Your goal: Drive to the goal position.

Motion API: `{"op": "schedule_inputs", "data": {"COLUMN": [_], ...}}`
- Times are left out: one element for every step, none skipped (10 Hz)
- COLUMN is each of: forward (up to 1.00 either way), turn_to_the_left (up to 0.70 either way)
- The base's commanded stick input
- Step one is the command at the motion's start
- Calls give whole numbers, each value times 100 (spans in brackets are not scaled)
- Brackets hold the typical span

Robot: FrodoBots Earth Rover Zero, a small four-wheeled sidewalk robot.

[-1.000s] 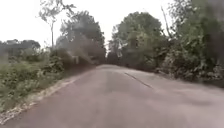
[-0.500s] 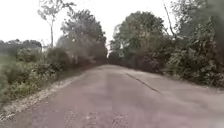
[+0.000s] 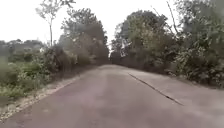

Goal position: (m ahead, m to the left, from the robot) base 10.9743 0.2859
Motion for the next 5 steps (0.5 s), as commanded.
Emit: {"op": "schedule_inputs", "data": {"forward": [100,100,100,100,100], "turn_to_the_left": [0,0,0,0,0]}}
